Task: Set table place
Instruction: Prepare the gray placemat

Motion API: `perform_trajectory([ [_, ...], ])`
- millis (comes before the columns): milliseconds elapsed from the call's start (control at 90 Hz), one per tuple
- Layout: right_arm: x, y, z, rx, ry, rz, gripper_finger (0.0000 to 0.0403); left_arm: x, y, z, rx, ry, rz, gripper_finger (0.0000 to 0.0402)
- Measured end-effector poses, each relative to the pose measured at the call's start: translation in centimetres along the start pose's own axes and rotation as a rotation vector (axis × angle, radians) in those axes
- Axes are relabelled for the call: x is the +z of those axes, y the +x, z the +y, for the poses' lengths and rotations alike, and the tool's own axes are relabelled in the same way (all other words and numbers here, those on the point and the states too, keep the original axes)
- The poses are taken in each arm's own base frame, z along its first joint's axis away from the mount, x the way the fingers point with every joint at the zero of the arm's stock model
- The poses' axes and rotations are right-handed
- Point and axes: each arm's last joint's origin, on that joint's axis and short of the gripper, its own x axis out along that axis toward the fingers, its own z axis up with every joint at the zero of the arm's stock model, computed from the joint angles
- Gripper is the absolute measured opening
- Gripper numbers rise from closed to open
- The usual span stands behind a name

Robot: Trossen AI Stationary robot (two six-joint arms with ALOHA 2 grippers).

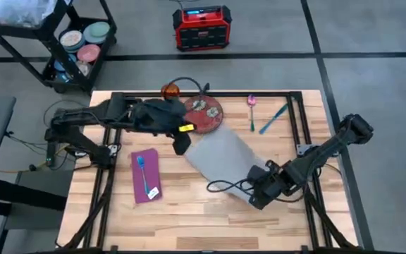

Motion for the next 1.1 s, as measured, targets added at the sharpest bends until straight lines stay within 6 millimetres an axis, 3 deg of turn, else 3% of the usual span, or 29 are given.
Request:
perform_trajectory([
  [200,2.5,2.0,4.4,-0.023,-0.412,0.113,0.0000,-0.9,0.9,0.1,0.045,0.026,0.091,0.0000],
  [344,4.0,3.6,7.2,-0.064,-0.691,0.191,0.0000,-2.1,3.2,-0.3,0.090,0.070,0.189,0.0000],
  [478,5.6,1.9,6.8,-0.122,-0.803,0.167,0.0000,-2.8,4.8,-0.6,0.106,0.120,0.236,0.0000],
  [678,6.7,0.0,6.8,-0.134,-1.010,0.173,0.0000,-4.3,9.7,-0.3,0.152,0.234,0.250,0.0000],
  [944,4.6,-0.9,7.4,-0.124,-1.340,0.275,0.0000,-6.8,17.7,0.3,0.169,0.247,0.293,0.0000],
  [1100,2.8,-1.7,7.5,-0.211,-1.450,0.357,0.0000,-9.6,21.4,-0.1,-0.014,0.198,0.483,0.0000],
])
